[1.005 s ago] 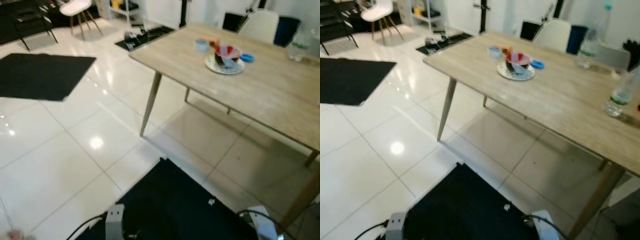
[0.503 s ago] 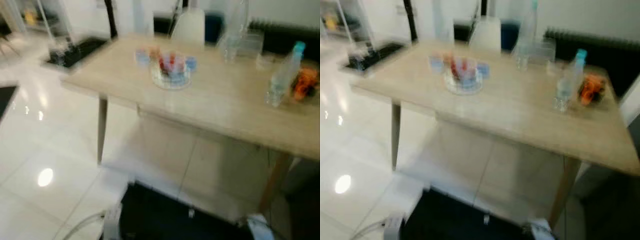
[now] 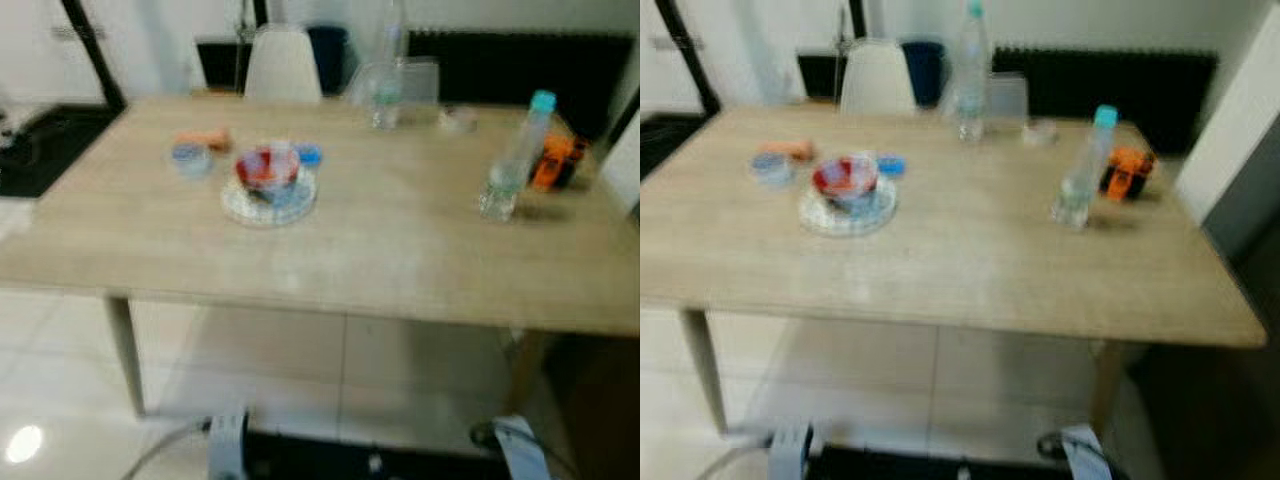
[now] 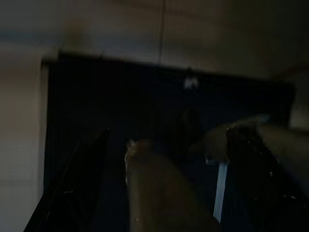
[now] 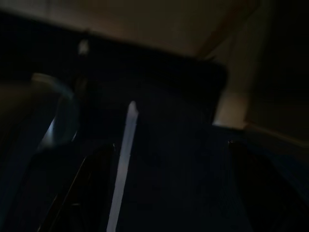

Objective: Restocking fridge

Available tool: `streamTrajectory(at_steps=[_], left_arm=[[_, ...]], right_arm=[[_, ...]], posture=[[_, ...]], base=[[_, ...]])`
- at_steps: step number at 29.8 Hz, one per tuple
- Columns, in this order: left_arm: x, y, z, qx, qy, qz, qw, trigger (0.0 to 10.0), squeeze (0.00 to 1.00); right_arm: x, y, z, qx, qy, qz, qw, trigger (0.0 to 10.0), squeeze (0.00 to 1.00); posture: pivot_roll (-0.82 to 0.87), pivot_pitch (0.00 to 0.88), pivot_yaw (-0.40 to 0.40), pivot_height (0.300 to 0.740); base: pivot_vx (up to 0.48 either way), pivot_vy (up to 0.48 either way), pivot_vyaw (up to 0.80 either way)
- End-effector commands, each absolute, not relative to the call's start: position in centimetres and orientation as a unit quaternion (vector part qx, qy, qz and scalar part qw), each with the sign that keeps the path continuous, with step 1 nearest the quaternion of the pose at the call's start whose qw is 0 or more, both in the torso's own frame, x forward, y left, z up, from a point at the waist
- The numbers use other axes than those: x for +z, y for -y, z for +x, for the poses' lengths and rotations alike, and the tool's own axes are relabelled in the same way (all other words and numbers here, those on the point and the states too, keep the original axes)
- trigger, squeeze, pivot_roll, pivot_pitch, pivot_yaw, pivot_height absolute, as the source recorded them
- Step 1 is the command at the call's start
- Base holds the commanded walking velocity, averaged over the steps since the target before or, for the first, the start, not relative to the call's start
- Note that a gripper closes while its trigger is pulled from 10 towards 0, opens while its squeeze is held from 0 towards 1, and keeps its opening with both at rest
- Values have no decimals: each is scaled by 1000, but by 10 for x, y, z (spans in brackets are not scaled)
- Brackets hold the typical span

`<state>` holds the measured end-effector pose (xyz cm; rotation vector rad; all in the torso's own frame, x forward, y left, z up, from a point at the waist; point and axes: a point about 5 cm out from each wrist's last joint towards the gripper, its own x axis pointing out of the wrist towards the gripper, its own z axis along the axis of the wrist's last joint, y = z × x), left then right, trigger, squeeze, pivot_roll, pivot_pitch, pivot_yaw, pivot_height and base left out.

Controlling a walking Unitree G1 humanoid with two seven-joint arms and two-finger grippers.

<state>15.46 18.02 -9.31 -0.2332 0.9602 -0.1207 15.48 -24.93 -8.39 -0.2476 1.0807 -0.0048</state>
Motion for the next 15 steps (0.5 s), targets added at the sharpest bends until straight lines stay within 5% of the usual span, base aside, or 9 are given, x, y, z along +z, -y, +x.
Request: streamTrajectory(at_steps=[1, 15], left_arm=[[-98, -182, 142, -54, -479, -114, 868, 10000, 0], [-98, -180, 141, -64, -481, -117, 866, 10000, 0]], right_arm=[[-87, 244, 150, 2, -517, -111, 849, 10000, 0], [-87, 243, 150, 3, -516, -112, 849, 10000, 0]], posture=[[-23, 14, -15, 740], [-24, 14, -14, 740]], base=[[0, 0, 0], [0, -39, 0]])
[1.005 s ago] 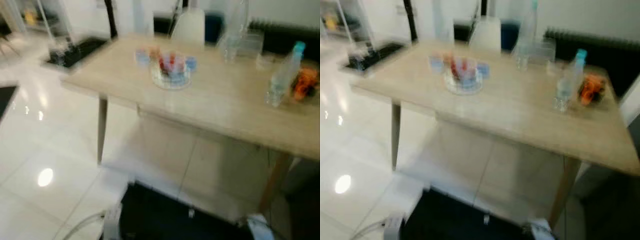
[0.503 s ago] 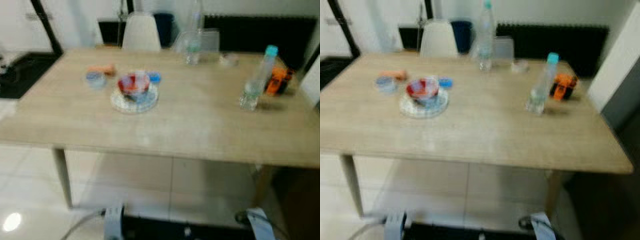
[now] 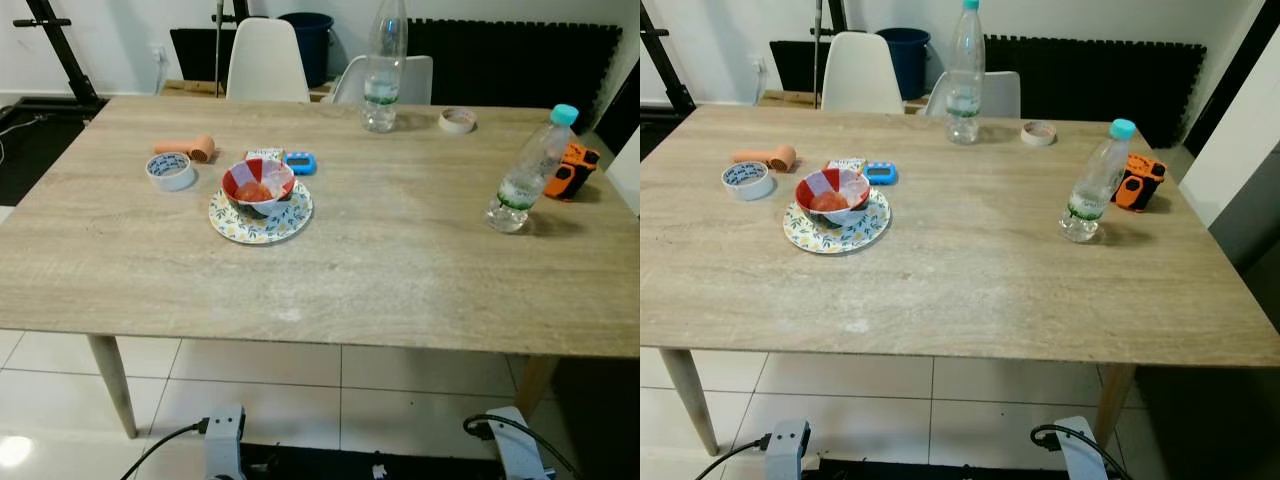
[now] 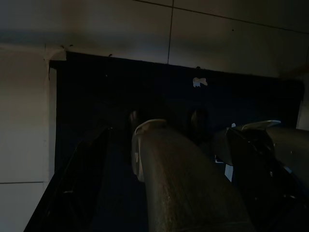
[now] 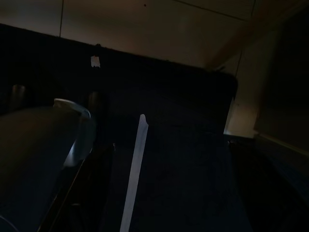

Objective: Restocking fridge

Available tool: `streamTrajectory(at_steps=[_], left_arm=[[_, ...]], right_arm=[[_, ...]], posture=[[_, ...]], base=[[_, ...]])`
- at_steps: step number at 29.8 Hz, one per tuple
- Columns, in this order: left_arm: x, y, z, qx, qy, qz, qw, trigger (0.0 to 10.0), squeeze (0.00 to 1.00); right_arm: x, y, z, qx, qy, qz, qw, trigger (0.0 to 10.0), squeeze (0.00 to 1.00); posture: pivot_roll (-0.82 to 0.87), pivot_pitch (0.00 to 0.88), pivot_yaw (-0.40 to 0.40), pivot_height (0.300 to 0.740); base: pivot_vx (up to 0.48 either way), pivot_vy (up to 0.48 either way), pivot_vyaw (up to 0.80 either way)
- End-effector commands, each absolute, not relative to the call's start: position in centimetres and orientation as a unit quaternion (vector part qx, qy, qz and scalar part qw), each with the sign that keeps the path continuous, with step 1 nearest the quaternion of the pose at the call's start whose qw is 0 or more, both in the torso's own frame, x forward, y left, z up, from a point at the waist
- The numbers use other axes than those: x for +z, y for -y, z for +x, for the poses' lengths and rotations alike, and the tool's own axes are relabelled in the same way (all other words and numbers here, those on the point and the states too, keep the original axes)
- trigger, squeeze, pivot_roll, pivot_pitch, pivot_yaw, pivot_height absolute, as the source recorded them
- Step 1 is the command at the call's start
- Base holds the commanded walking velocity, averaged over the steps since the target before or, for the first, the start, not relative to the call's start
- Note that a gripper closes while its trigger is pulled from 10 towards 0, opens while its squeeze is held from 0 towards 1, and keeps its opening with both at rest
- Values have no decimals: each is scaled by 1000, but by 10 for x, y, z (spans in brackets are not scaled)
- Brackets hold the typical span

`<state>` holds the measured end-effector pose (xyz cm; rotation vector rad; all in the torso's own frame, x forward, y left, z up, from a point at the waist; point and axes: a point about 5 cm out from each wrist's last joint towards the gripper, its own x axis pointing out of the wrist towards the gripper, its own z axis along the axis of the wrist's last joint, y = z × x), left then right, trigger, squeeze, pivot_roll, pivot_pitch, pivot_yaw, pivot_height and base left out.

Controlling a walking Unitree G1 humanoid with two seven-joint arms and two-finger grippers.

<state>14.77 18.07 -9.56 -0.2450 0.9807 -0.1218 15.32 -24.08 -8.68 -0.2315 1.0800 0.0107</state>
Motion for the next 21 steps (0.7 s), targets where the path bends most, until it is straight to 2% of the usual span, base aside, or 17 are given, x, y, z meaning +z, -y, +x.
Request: streamTrajectory(at_steps=[1, 9, 16, 21], left_arm=[[-98, -180, 141, -64, -481, -117, 866, 10000, 0], [-98, -179, 141, -59, -483, -117, 866, 10000, 0], [-99, -180, 141, -54, -481, -119, 867, 10000, 0], [-99, -180, 141, -54, -482, -118, 866, 10000, 0]], right_arm=[[-87, 243, 150, 3, -516, -112, 849, 10000, 0], [-87, 243, 150, 3, -516, -112, 849, 10000, 0], [-87, 244, 151, 4, -515, -113, 850, 10000, 0], [-83, 241, 159, 31, -497, -98, 862, 10000, 0]], posture=[[-24, 14, -14, 740], [-24, 15, -14, 740], [-24, 15, -14, 740], [-25, 15, -13, 740]], base=[[0, -274, 0], [0, -431, 0], [0, 0, 0], [0, 0, 0]])
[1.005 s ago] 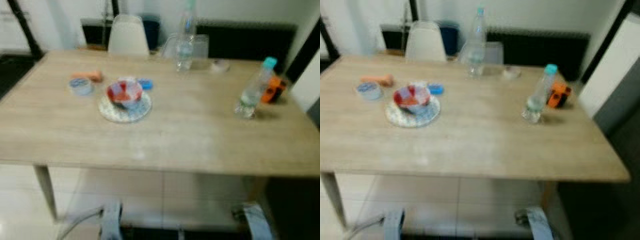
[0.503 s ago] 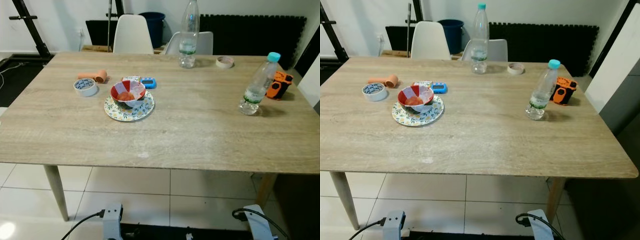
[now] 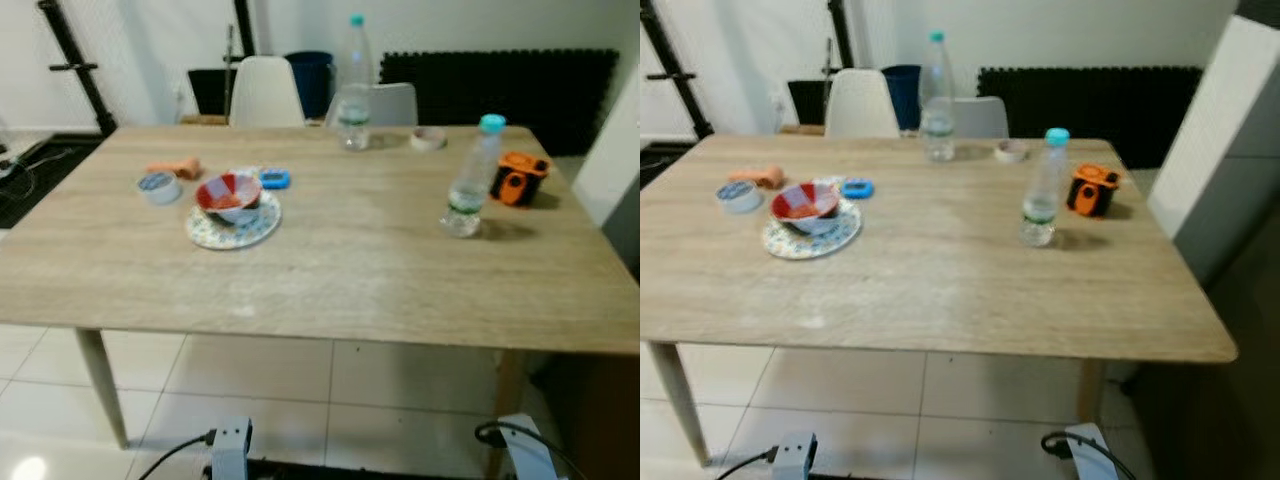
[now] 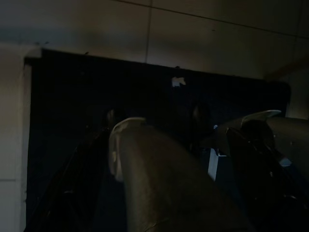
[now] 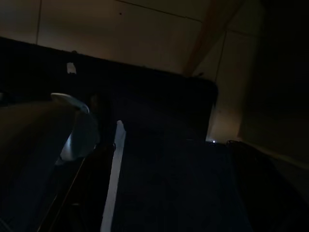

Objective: Restocking fridge

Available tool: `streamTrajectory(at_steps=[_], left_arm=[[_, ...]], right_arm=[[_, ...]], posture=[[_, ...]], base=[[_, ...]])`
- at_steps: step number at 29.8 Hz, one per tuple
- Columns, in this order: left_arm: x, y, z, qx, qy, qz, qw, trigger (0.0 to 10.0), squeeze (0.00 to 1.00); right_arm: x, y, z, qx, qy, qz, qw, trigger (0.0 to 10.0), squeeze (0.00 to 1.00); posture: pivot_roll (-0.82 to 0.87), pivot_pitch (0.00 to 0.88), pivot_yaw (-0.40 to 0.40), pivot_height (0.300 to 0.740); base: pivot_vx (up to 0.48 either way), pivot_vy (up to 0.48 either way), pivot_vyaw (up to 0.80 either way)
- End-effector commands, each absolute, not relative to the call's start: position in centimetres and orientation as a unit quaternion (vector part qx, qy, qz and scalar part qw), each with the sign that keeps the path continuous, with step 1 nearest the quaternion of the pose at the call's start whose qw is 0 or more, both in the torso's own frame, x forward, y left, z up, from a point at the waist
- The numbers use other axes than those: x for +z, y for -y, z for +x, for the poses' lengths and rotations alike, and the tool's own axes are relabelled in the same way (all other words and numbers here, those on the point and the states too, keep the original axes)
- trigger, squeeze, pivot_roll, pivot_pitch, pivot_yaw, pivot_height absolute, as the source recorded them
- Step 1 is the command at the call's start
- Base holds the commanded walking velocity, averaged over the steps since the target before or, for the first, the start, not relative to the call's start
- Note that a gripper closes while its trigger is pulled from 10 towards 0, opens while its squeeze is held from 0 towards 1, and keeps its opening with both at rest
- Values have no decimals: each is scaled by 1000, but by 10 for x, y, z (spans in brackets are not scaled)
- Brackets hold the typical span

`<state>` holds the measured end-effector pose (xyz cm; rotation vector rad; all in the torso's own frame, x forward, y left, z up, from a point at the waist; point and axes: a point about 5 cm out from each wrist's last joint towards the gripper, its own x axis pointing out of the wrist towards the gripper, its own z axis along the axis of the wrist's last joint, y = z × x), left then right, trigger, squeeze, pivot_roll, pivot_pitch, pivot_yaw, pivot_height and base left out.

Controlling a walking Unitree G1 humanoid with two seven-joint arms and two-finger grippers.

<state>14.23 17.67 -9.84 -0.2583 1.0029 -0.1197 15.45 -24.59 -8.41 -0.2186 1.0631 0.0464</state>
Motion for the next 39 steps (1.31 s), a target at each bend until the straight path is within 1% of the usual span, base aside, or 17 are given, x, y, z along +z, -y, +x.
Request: streamTrajectory(at_steps=[1, 3, 6, 7, 10, 11, 12, 14, 15, 18, 19, 21, 25, 29, 32, 37, 39], left_arm=[[-99, -181, 141, -53, -482, -118, 867, 10000, 0], [-98, -183, 141, -52, -482, -116, 867, 10000, 0], [-98, -184, 141, -51, -482, -113, 868, 10000, 0], [-98, -184, 141, -51, -482, -113, 868, 10000, 0], [-98, -185, 141, -50, -482, -112, 868, 10000, 0], [-98, -185, 141, -50, -482, -111, 868, 10000, 0], [-98, -185, 141, -50, -482, -111, 868, 10000, 0], [-98, -186, 141, -49, -482, -110, 868, 10000, 0], [-98, -186, 141, -49, -482, -110, 868, 10000, 0], [-98, -186, 140, -48, -483, -109, 867, 10000, 0], [-98, -186, 140, -48, -483, -109, 867, 10000, 0], [-98, -187, 140, -46, -483, -109, 868, 10000, 0], [-99, -187, 139, -43, -483, -109, 868, 10000, 0], [-99, -188, 138, -41, -485, -107, 867, 10000, 0], [-99, -188, 138, -40, -485, -107, 867, 10000, 0], [-99, -188, 138, -38, -485, -109, 867, 10000, 0], [-99, -188, 138, -35, -484, -112, 867, 10000, 0]], right_arm=[[-81, 235, 165, 55, -485, -72, 870, 10000, 0], [-75, 222, 177, 126, -456, -19, 881, 10000, 0], [-64, 212, 191, 213, -418, 42, 882, 10000, 0], [-64, 212, 191, 213, -418, 42, 882, 10000, 0], [-56, 210, 197, 262, -400, 70, 876, 10000, 0], [-51, 208, 200, 300, -390, 82, 867, 10000, 0], [-51, 208, 200, 300, -390, 82, 867, 10000, 0], [-43, 205, 202, 369, -374, 100, 845, 10000, 0], [-43, 205, 202, 369, -374, 100, 845, 10000, 0], [-22, 200, 208, 496, -336, 127, 790, 10000, 0], [-22, 200, 208, 496, -336, 127, 790, 10000, 0], [-9, 194, 213, 550, -307, 142, 764, 10000, 0], [6, 187, 218, 586, -271, 161, 746, 10000, 0], [49, 171, 237, 632, -153, 196, 734, 10000, 0], [69, 166, 244, 646, -104, 208, 727, 10000, 0], [96, 164, 260, 635, -32, 219, 740, 10000, 0], [118, 168, 276, 604, 28, 235, 761, 10000, 0]], posture=[[-25, 15, -13, 740], [-25, 15, -13, 740], [-25, 12, -15, 740], [-25, 12, -15, 740], [-25, 12, -15, 740], [-26, 11, -15, 740], [-26, 11, -15, 740], [-26, 11, -15, 740], [-26, 11, -15, 740], [-26, 11, -15, 740], [-26, 11, -15, 740], [-27, 14, -17, 740], [-27, 14, -17, 740], [-28, 19, -12, 740], [-28, 19, -12, 740], [-27, 19, -14, 740], [-25, 18, -14, 740]], base=[[0, 0, 0], [0, 0, 0], [0, 0, 0], [0, 0, 0], [0, 0, 0], [0, 0, 0], [0, 0, 0], [0, 0, 0], [0, 0, 0], [0, 0, 0], [0, 0, 0], [0, 0, 0], [0, 0, 0], [0, 0, 0], [0, 0, 0], [0, 0, 0], [0, 0, 0]])
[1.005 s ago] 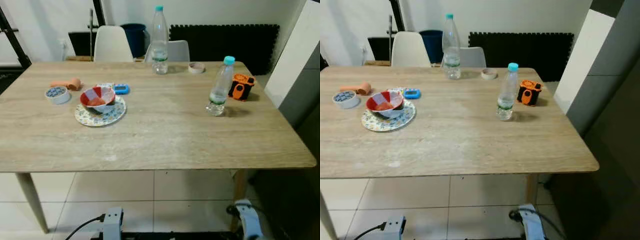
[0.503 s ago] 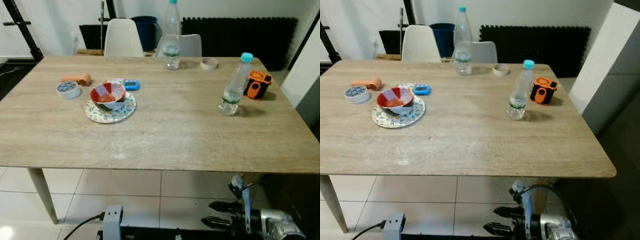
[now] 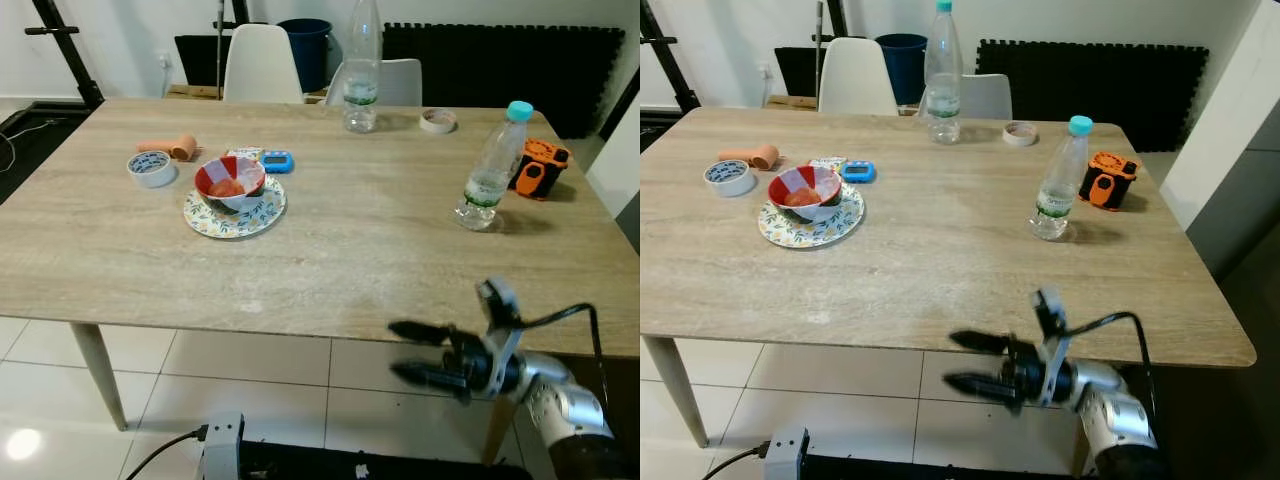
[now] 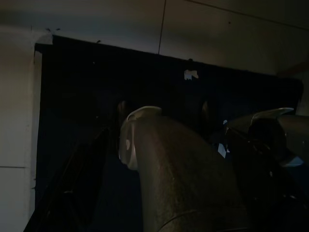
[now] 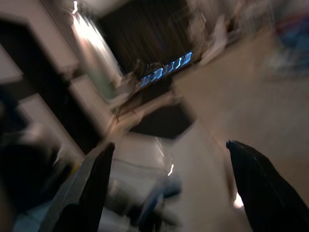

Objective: Restocking fridge

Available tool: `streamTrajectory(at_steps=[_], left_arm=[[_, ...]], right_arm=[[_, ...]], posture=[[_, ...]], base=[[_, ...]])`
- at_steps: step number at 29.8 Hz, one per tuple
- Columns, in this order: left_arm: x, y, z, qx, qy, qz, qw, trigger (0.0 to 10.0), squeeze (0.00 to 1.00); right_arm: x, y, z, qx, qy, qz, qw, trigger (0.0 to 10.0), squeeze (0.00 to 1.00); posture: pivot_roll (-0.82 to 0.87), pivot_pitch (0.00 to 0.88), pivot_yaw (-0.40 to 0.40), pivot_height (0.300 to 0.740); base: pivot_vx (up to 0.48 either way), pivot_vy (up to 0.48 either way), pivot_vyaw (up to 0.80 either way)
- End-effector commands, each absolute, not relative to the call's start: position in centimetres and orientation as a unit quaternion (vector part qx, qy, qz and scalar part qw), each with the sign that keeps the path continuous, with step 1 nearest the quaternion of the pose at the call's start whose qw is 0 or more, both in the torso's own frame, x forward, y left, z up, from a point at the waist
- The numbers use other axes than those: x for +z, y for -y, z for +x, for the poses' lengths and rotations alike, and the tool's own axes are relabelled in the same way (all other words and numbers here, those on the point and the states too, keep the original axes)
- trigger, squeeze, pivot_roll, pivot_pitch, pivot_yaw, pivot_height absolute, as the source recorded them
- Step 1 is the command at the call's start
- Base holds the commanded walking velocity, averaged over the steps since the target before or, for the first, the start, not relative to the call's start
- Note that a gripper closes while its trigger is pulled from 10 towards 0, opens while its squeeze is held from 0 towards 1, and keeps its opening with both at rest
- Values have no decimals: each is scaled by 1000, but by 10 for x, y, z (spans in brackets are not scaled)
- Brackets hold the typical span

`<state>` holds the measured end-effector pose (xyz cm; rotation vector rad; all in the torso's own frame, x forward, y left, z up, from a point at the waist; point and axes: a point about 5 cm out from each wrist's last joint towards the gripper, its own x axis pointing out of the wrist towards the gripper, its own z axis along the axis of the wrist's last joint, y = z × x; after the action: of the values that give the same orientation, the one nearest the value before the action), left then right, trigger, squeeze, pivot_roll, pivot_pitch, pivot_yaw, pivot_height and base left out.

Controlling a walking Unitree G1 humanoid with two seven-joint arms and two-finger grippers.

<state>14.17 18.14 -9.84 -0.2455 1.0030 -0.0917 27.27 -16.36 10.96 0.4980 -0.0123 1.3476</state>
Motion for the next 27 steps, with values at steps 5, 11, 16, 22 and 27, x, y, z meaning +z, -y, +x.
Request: streamTrajectory(at_steps=[5, 11, 16, 22, 27], left_arm=[[-98, -196, 138, 6, -473, -126, 872, 10000, 0], [-93, -225, 140, 107, -444, -145, 878, 10000, 0], [-68, -307, 132, 346, -340, -185, 855, 10000, 0], [-24, -381, 126, 488, -211, -197, 824, 10000, 0], [47, -448, 129, 567, -51, -169, 804, 10000, 0]], right_arm=[[145, 180, 300, 509, 104, 235, 821, 10000, 0], [150, 183, 306, 475, 112, 241, 839, 10000, 0], [145, 183, 309, 457, 98, 227, 855, 10000, 0], [138, 177, 313, 441, 77, 211, 869, 10000, 0], [130, 171, 321, 402, 56, 184, 895, 10000, 0]], posture=[[-23, 18, -15, 740], [-22, 20, -15, 740], [-19, 21, -18, 740], [-10, 24, -19, 740], [-10, 24, -19, 740]], base=[[0, 0, 0], [0, 0, 0], [0, 0, 0], [0, 0, 0], [0, 0, 0]])
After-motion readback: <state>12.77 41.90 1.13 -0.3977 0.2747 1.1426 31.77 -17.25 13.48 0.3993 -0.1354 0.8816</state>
